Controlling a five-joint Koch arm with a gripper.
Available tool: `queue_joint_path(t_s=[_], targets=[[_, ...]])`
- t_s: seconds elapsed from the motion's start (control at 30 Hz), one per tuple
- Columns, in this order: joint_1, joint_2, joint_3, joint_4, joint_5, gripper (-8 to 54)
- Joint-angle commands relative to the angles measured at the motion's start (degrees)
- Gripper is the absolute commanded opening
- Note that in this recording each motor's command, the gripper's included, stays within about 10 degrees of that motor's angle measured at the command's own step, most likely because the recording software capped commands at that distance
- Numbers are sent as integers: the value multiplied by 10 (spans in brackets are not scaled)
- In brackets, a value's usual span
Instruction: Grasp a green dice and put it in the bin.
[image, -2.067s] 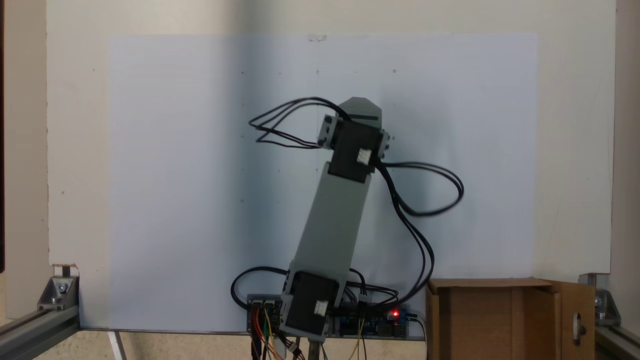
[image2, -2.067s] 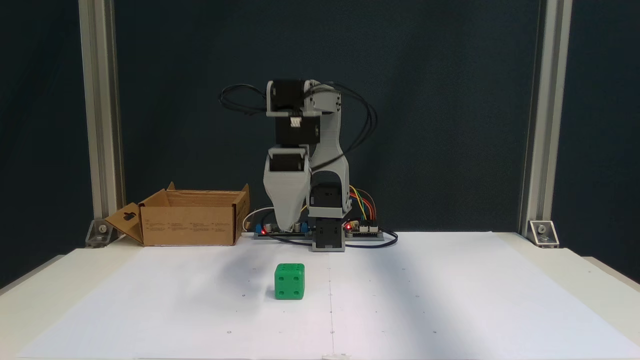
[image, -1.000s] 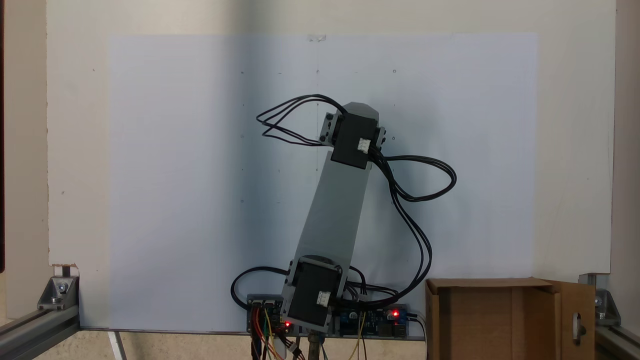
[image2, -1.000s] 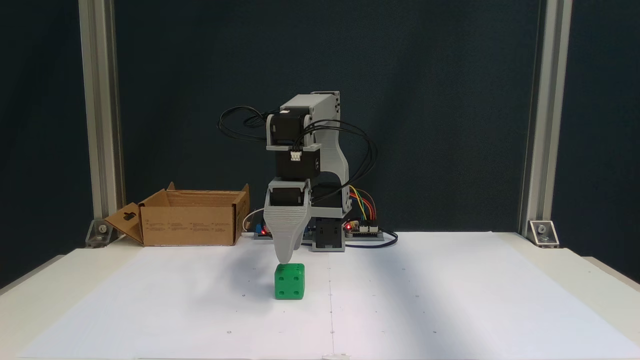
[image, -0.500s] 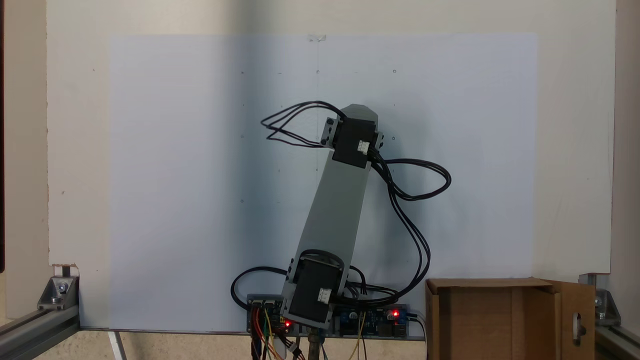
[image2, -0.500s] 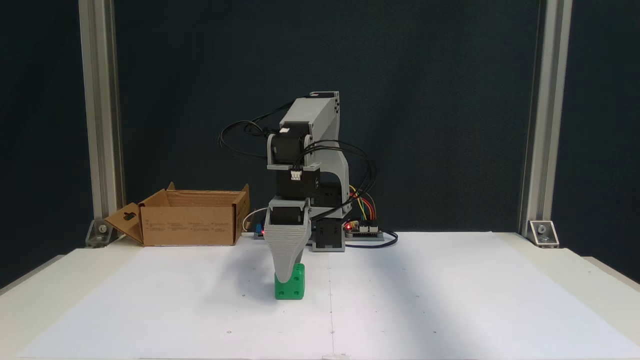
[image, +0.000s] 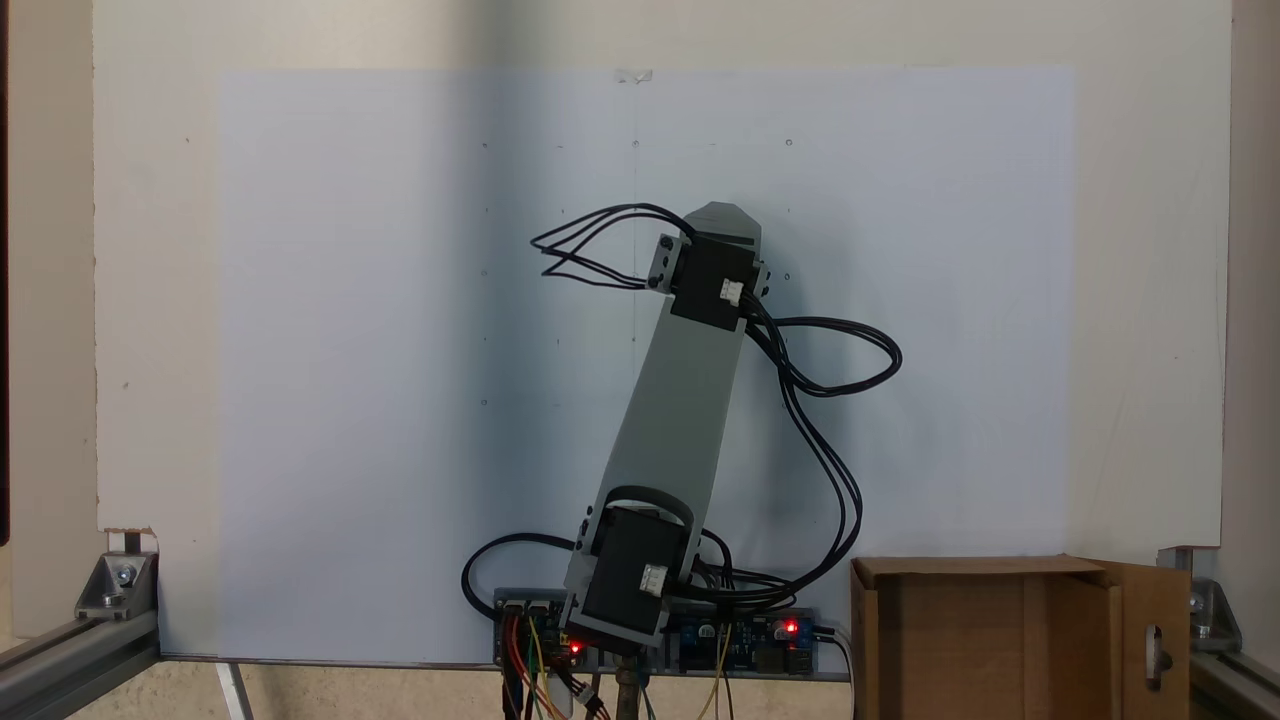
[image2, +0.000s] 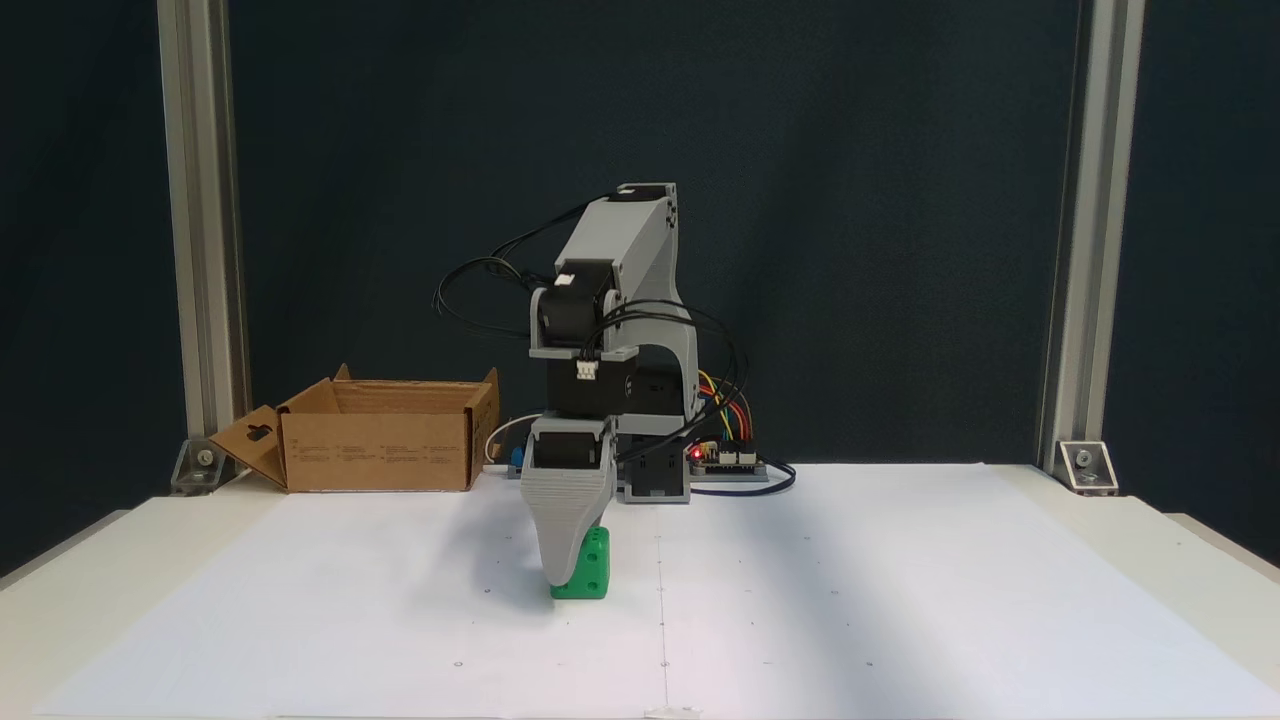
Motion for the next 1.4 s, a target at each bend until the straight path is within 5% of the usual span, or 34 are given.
queue_joint_path(t_s=[0.0, 0.63, 0.97, 1.37], targets=[[10, 5, -3, 0, 16, 439], [6, -10, 25, -18, 17, 410], [7, -10, 41, -22, 18, 121], [-4, -1, -58, 61, 43, 115]])
